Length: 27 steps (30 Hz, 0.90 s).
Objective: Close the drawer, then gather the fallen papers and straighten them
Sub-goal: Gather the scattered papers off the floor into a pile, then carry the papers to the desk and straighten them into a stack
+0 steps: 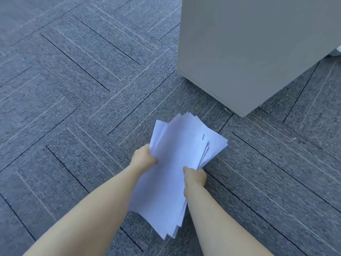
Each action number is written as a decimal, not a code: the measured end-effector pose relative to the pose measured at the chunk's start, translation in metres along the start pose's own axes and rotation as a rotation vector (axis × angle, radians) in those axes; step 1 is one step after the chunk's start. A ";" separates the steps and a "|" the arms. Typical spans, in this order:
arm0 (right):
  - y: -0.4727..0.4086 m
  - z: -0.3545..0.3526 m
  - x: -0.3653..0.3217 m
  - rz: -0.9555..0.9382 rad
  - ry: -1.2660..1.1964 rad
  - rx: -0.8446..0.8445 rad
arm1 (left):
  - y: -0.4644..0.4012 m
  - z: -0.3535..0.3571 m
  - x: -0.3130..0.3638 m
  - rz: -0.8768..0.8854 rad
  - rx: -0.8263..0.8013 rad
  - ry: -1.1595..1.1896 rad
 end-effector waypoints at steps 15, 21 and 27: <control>0.334 -0.087 -0.393 -0.692 -0.022 -0.325 | 0.338 -0.344 0.127 0.120 0.234 0.973; 0.496 -0.192 -0.597 -0.900 -0.264 -0.323 | 0.505 -0.503 0.264 0.431 0.297 1.154; 0.552 -0.322 -0.727 -1.129 -0.340 -0.069 | 0.622 -0.556 0.425 0.700 0.138 1.043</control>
Point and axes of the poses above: each hand's wrist, its own y-axis away from the middle knuckle, its own z-axis out of the palm, x = y × z, the point moved 3 cm from there along -y, towards the middle knuckle, and after that the axes turned 11 degrees about -z, right-handed, at the moved point
